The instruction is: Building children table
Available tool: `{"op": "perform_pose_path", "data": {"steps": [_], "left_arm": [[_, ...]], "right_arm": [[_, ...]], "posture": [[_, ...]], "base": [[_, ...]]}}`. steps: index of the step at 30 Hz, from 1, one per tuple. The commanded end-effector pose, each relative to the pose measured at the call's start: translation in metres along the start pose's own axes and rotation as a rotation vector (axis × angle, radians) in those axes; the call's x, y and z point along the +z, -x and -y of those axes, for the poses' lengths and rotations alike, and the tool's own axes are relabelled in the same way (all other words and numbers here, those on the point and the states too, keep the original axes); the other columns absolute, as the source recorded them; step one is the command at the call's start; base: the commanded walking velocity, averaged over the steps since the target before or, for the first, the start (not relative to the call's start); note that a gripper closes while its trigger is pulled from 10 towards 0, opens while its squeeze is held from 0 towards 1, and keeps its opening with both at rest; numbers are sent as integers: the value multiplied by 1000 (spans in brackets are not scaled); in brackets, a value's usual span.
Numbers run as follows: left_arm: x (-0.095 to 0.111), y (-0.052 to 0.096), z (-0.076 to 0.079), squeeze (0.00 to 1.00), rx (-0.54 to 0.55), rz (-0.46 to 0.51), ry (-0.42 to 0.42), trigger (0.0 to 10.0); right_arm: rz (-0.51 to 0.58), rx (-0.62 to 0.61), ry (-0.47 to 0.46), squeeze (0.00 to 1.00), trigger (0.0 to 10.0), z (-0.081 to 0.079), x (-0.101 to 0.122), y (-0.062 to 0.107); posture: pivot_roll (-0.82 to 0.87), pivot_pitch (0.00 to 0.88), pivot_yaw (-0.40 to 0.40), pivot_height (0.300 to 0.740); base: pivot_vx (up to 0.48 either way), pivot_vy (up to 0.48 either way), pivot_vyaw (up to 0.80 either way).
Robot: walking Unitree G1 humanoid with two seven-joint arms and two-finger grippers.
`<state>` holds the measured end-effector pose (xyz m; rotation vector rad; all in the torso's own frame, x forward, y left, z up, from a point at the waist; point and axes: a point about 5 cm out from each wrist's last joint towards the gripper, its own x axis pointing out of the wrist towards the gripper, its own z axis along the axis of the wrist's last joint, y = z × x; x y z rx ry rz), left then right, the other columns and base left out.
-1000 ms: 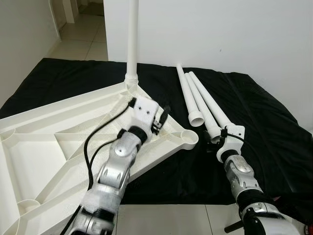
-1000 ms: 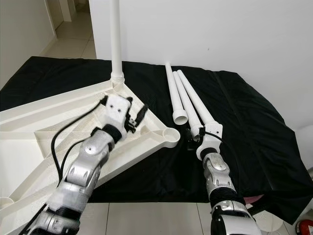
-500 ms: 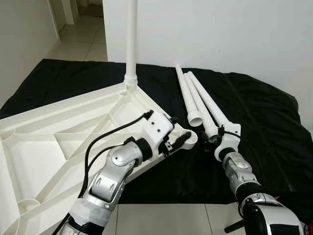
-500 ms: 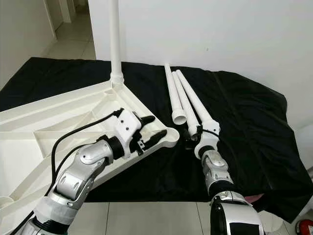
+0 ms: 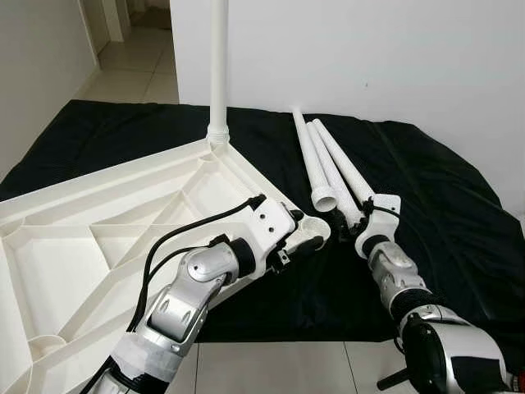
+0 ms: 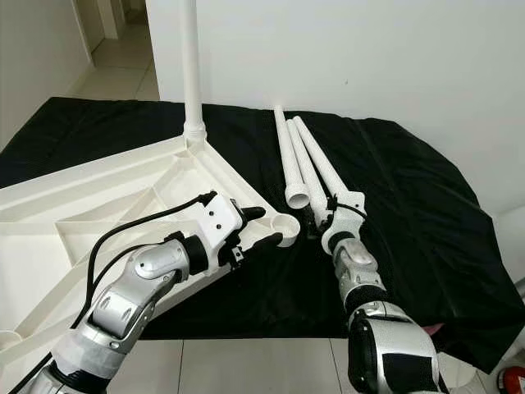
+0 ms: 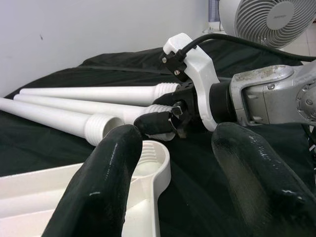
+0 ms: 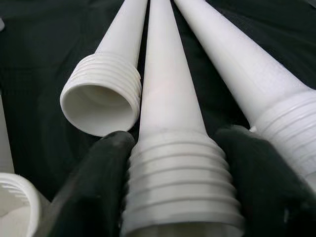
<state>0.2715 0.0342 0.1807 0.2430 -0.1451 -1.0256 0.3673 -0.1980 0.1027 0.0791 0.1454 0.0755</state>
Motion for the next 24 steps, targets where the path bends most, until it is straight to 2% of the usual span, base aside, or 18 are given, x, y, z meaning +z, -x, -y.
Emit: {"op": "perform_pose_path", "data": {"steps": [1,2,3,5,6,7,11,12,15,17,18,24], "left_arm": [[4,-2,2,0,-22,-2,-17,10000],[5,-1,1,0,-22,-1,-18,10000],[5,-1,0,0,-17,-1,-21,10000],[5,-1,0,0,-17,-1,-21,10000],[6,-1,0,0,-13,0,-23,10000],[6,-1,-2,0,-8,1,-25,10000],[7,-1,-4,0,-1,4,-26,10000],[8,-1,-4,0,0,5,-28,10000],[8,-1,-5,0,-1,4,-30,10000],[8,-1,-6,0,2,3,-31,10000],[8,0,-6,0,2,1,-31,10000],[8,0,-5,0,-6,-1,-33,10000]], "right_arm": [[-67,2,4,0,1294,-3,-11,1],[-90,9,10,0,392,-4,-14,2],[-113,16,14,0,2980,-4,-18,2],[-113,16,14,0,2980,-4,-18,2],[-129,18,20,0,2196,-5,-20,3],[-140,10,40,0,10000,-4,-23,4],[-167,-6,46,0,10000,-3,-28,6],[-171,-12,29,1000,10000,-3,-30,6],[-172,-15,6,1000,10000,-3,-31,7],[-170,-22,26,1000,10000,-3,-31,7],[-170,-23,29,0,10000,-3,-31,7],[-150,-22,36,0,10000,-2,-29,6]], "posture": [[0,0,-57,740],[0,0,-63,740],[0,0,-65,740],[0,0,-65,740],[0,0,-66,740],[1,0,-67,740],[1,0,-67,740],[1,0,-67,740],[1,0,-67,740],[0,0,-64,740],[0,0,-64,740],[1,0,-59,740]], "base": [[0,0,0],[0,0,0],[0,0,0],[0,0,0],[0,0,0],[0,0,0],[0,0,0],[0,0,0],[0,0,0],[0,0,0],[0,0,0],[0,0,0]]}}
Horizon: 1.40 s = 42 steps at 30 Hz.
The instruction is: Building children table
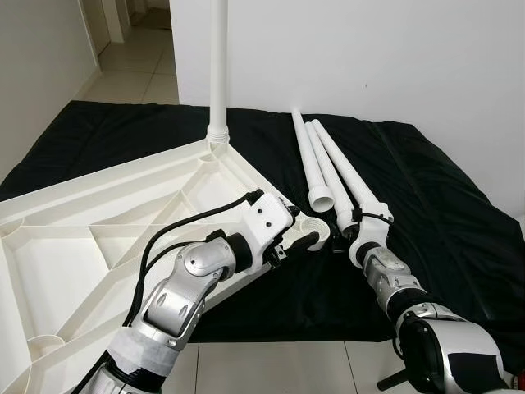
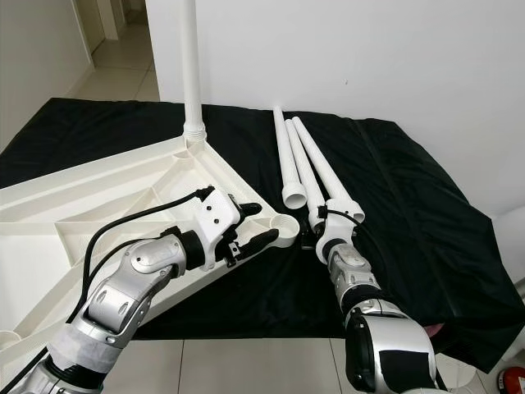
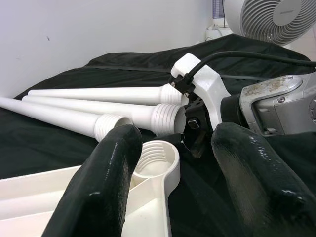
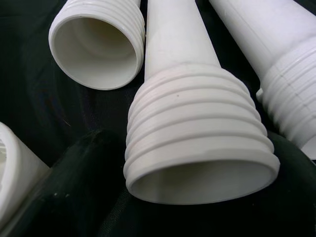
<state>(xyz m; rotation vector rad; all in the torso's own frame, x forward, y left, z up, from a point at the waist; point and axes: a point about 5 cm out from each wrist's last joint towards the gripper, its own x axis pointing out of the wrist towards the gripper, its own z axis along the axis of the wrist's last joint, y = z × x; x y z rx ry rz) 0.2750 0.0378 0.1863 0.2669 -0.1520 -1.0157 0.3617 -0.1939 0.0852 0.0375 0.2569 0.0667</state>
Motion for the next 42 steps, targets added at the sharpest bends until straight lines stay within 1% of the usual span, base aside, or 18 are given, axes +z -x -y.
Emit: {"op": "perform_pose_path", "data": {"steps": [1,3,5,8,10,11,14,15,20,25,26,27,28,30,34,38,41,42], "left_arm": [[4,-2,1,0,-17,5,-11,10000],[4,-2,2,0,-20,2,-14,10000],[3,-2,3,0,-25,2,-15,10000],[4,-3,3,0,-27,3,-14,10000],[4,-3,4,0,-29,5,-14,10000],[4,-3,4,0,-29,7,-12,10000],[5,-4,4,0,-29,8,-10,10000],[5,-4,4,0,-28,8,-12,10000],[5,-4,3,0,-24,5,-16,10000],[5,-3,2,0,-22,5,-16,10000],[5,-4,1,0,-18,11,-1,10000],[5,-4,1,0,-18,11,-1,10000],[7,-4,0,0,-16,26,36,10000],[7,-4,0,0,-16,31,47,10000],[8,-5,-2,0,-7,44,75,10000],[9,-5,-4,0,-15,50,96,10000],[13,-6,-8,0,-39,90,177,10000],[13,-6,-8,0,-39,90,177,10000]], "right_arm": [[-27,-7,8,0,10000,1,-9,2],[-23,-11,14,0,10000,1,-8,2],[21,-16,42,0,10000,1,-1,1],[45,-13,41,0,10000,1,2,1],[63,-2,8,0,10000,-1,4,1],[57,-6,7,0,3216,-1,3,0],[51,-10,10,0,3216,-1,3,0],[46,-11,5,0,0,-1,2,0],[25,7,-38,0,0,-3,-1,0],[46,-6,-34,0,0,-1,0,1],[95,-35,-13,0,4471,0,3,2],[95,-35,-13,0,4471,0,3,2],[214,-78,16,0,10000,1,10,6],[244,-94,27,0,10000,1,11,8],[364,-66,-24,0,10000,-3,15,14],[426,-64,-13,0,10000,-6,17,19],[528,-34,9,0,10000,-18,23,26],[528,-34,9,0,10000,-18,23,26]], "posture": [[1,0,-59,740],[1,0,-59,740],[1,0,-57,740],[1,0,-57,740],[3,0,-58,740],[5,0,-59,740],[5,0,-59,740],[6,0,-59,740],[7,0,-59,740],[10,0,-63,740],[9,0,-64,740],[9,0,-64,740],[9,0,-68,740],[9,0,-68,740],[4,0,-71,740],[4,0,-71,740],[0,0,-67,740],[0,0,-67,740]], "base": [[0,0,0],[0,0,0],[0,0,0],[0,0,0],[0,0,0],[0,0,0],[0,0,0],[0,0,0],[0,0,0],[0,0,0],[0,0,0],[0,0,0],[0,0,0],[0,0,0],[0,0,0],[0,0,0],[0,0,0],[0,0,0]]}}
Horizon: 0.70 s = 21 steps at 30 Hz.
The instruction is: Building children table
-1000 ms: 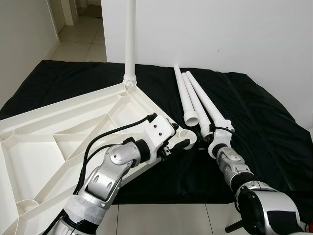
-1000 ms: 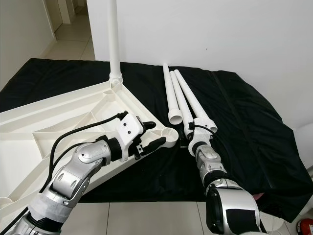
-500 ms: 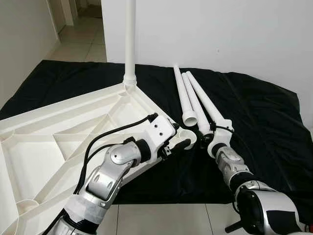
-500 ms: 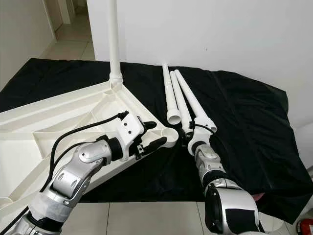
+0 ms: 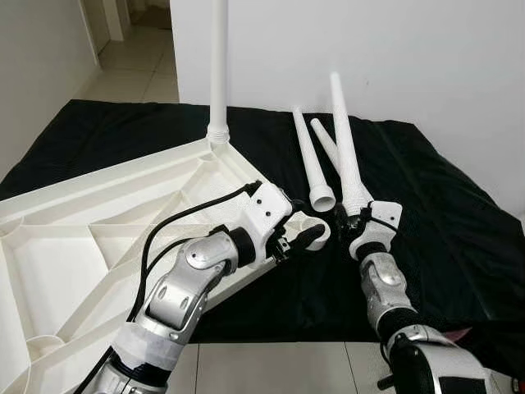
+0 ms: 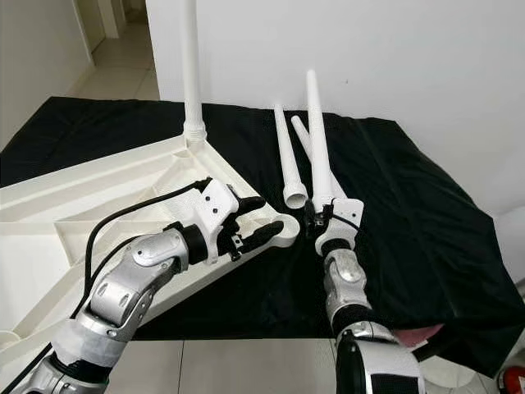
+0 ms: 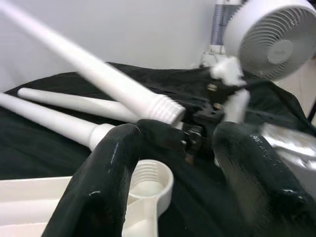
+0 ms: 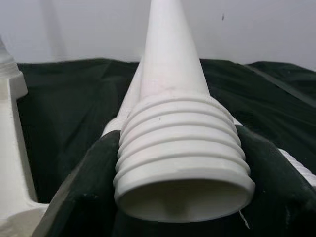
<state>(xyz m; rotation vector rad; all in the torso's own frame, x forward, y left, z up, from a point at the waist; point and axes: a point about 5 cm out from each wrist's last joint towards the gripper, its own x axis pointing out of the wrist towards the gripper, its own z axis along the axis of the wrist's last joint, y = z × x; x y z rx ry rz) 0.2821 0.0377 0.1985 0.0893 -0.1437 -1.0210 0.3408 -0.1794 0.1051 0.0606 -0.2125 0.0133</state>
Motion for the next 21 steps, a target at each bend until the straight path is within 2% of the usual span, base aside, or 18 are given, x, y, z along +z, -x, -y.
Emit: {"op": "perform_pose_path", "data": {"steps": [1,2,3,4,5,7,10,14,15,17,18,21], "left_arm": [[3,-3,1,20,-55,17,43,10000],[3,-3,1,20,-55,17,43,10000],[6,-6,0,1000,-54,43,86,10000],[6,-6,0,1000,-54,43,86,10000],[11,-9,-2,1000,-55,70,135,10000],[11,-9,-2,1000,-55,70,135,10000],[21,-21,-12,1000,-50,75,214,10000],[22,-24,-14,1000,-47,65,223,10000],[22,-28,-18,0,-30,44,255,10000],[22,-33,-23,0,-6,20,287,10000],[22,-38,-29,0,31,-9,335,10000],[22,-42,-34,0,54,-41,373,10000]], "right_arm": [[71,17,20,0,10000,-3,11,-3],[71,17,20,0,10000,-3,11,-3],[98,35,40,0,10000,-7,15,-3],[98,35,40,0,10000,-7,15,-3],[130,41,53,0,10000,-9,19,-3],[130,41,53,0,10000,-9,19,-3],[246,81,80,0,10000,-19,40,-7],[272,94,89,0,10000,-22,45,-8],[303,108,97,0,10000,-26,51,-9],[335,125,105,0,10000,-30,57,-10],[367,140,113,0,10000,-35,63,-11],[396,158,122,0,10000,-40,69,-11]], "posture": [[0,0,-67,740],[0,0,-67,740],[0,0,-67,740],[0,0,-67,740],[-2,0,-62,740],[-2,0,-62,740],[-12,0,-55,740],[-12,0,-55,740],[-14,0,-51,740],[-16,0,-47,740],[-16,0,-47,740],[-16,0,-43,740]], "base": [[0,0,0],[0,0,0],[0,0,0],[0,0,0],[0,0,0],[0,0,0],[0,0,0],[0,0,0],[0,0,0],[0,0,0],[0,0,0],[0,0,0]]}}
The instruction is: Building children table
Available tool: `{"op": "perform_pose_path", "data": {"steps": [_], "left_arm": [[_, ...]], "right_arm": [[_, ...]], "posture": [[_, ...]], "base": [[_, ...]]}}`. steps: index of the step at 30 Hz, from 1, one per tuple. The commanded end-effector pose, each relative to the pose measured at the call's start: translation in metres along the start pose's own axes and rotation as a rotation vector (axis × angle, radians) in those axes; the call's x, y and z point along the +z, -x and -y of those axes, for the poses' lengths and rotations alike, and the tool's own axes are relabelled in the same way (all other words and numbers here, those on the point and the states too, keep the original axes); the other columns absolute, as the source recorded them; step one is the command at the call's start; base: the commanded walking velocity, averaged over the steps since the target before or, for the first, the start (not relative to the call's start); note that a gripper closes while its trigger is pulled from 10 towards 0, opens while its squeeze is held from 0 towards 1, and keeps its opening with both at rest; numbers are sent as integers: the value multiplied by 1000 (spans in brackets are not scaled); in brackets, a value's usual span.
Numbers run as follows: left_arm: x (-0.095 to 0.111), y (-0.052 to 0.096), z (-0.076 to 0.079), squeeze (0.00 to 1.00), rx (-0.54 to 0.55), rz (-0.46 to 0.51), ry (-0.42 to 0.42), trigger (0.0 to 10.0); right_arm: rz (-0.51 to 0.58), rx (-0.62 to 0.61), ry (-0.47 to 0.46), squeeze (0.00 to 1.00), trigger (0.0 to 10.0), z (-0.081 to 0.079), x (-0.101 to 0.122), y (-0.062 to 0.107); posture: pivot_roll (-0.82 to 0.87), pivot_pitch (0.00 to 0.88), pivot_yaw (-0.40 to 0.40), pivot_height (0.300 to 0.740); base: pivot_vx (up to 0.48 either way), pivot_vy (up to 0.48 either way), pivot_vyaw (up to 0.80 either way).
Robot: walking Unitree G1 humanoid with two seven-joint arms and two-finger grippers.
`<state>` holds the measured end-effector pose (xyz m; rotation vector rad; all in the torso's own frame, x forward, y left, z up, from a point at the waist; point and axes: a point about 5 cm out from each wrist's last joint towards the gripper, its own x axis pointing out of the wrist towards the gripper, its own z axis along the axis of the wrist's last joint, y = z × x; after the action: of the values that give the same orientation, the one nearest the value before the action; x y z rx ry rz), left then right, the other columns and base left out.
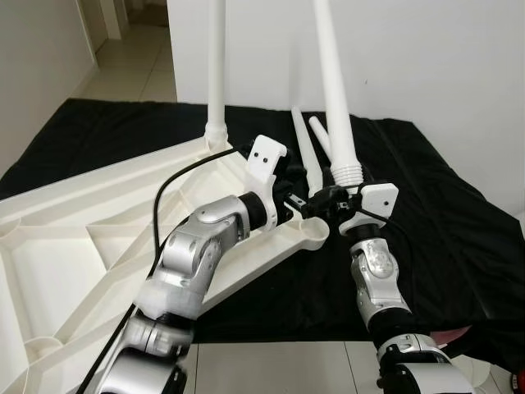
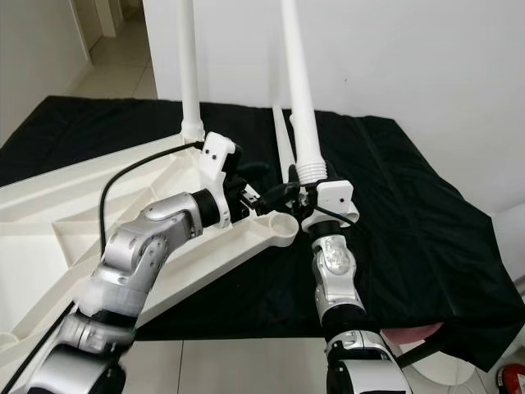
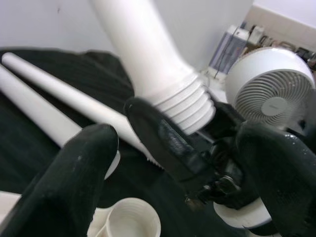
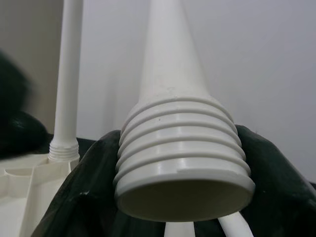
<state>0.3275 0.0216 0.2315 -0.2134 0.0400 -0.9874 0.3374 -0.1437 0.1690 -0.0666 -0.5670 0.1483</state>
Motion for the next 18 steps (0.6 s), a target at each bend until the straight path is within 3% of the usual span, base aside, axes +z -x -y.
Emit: {"op": "perform_pose_path", "data": {"steps": [1,10,18], "left_arm": [[-1,-5,-4,0,25,-52,50,10000],[15,-11,-15,0,37,-65,121,10000],[36,-9,-27,0,34,-1,224,10000]], "right_arm": [[75,23,20,0,10000,-6,13,-6],[134,122,16,0,10000,-28,26,-10],[137,229,63,0,10000,-40,25,1]], "posture": [[-19,0,-40,740],[-22,0,-34,740],[-25,0,-31,740]], "base": [[0,0,0],[0,0,0],[0,0,0]]}}
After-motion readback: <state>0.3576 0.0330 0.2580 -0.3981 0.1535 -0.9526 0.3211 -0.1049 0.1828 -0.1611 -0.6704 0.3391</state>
